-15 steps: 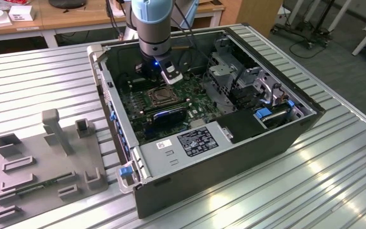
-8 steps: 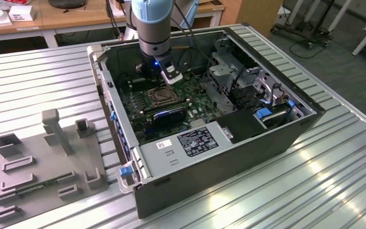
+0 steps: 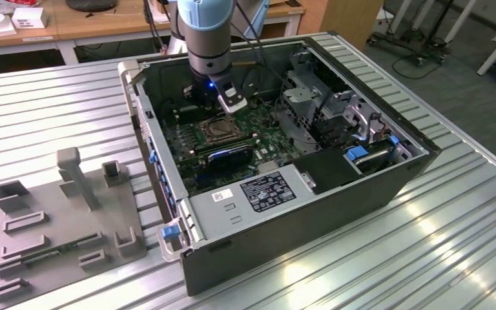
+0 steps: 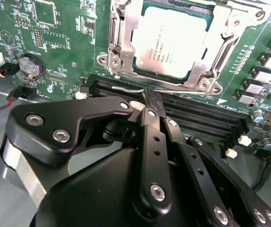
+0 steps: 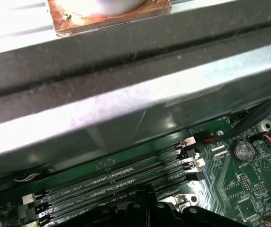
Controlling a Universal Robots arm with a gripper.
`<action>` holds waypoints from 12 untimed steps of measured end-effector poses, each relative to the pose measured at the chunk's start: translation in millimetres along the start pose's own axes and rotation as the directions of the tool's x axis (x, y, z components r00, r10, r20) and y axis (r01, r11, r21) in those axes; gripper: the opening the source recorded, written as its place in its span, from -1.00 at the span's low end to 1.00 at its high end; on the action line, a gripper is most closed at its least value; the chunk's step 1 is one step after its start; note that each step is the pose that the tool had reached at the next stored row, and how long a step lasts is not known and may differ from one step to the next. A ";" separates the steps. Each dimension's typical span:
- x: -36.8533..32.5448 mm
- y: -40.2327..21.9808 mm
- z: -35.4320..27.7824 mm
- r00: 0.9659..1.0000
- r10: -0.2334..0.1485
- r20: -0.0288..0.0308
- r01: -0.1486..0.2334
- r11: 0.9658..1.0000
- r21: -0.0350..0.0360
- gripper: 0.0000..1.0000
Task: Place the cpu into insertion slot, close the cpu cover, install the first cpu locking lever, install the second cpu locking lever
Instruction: 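Install the first cpu locking lever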
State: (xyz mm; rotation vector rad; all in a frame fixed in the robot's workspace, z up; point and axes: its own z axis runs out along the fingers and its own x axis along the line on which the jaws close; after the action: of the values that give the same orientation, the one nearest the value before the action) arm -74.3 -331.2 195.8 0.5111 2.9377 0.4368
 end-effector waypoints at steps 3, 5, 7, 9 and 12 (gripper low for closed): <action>0.0 0.4 -1.0 1.000 0.001 0.000 -0.001 1.000 0.000 -0.79; -0.1 0.7 -2.0 1.000 0.001 0.000 -0.001 1.000 0.000 -0.79; -0.2 1.0 -2.7 1.000 0.001 0.000 -0.001 1.000 0.000 -0.79; -0.2 1.2 -3.4 1.000 0.002 0.001 -0.002 1.000 0.000 -0.79; -0.3 1.5 -4.4 1.000 0.002 0.001 -0.002 1.000 0.000 -0.79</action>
State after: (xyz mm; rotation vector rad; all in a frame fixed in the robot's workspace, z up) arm -74.3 -331.1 200.4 0.5138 2.9369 0.4368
